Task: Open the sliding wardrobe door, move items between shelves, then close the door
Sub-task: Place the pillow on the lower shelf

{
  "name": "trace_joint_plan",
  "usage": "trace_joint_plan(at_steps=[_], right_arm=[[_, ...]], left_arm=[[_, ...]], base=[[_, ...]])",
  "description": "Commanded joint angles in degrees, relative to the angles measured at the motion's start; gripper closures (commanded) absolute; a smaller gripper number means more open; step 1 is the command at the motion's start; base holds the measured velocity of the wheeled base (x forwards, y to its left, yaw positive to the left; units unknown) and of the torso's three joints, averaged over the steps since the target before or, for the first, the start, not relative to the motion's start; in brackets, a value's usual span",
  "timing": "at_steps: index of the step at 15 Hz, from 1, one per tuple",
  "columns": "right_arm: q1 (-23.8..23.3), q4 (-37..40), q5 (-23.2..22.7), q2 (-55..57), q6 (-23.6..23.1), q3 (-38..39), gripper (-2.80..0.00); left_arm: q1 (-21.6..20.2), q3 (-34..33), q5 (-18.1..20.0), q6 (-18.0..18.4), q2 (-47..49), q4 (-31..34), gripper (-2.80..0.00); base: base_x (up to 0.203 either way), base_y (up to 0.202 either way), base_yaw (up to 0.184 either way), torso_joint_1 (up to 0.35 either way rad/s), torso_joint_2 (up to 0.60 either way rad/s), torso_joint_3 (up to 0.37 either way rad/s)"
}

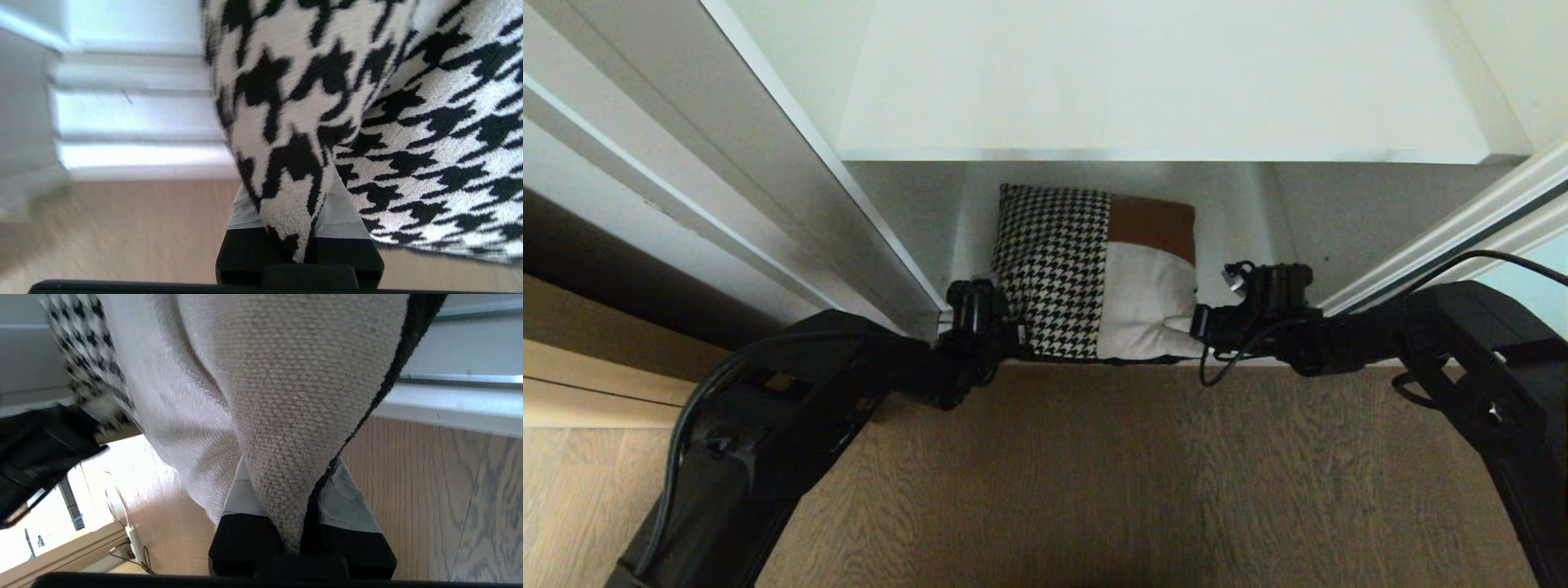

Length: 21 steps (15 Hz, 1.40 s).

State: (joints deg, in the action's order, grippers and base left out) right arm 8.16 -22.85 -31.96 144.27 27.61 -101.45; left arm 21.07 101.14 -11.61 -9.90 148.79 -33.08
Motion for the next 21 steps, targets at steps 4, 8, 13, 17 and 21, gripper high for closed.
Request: trace_joint_plan(at_steps=[4,8,13,17,21], right_arm=[[-0.05,9.48,0.03,3.55,-2.39,-9.99,0.0],[-0.2,9.36,0.85,5.06,-5.18,-9.91,0.0],[-0.68,9.05,1.46,5.24,-5.2,-9.73,0.0],[-0.6,9.14,1.55,5.06,-5.11,-8.59,0.0],[-0.51,9.14,1.55,5.32,-5.02,-8.68,0.0]], left_arm=[[-0.67,7.42,-0.47,0.6,3.72,4.13,0.0],[-0.86,9.45,-0.47,1.78,7.14,4.39,0.0],[-1.03,9.51,-0.52,2.16,7.21,4.71,0.0],[-1.47,8.88,-0.53,1.6,6.23,3.52,-2.8],[-1.39,1.83,-0.09,-0.77,-0.22,2.37,-2.8]], base=[[0.0,0.0,0.0,0.0,0.0,0.0],[0.0,0.0,0.0,0.0,0.0,0.0],[0.0,0.0,0.0,0.0,0.0,0.0],[0.0,0.0,0.0,0.0,0.0,0.0],[0.0,0.0,0.0,0.0,0.0,0.0]])
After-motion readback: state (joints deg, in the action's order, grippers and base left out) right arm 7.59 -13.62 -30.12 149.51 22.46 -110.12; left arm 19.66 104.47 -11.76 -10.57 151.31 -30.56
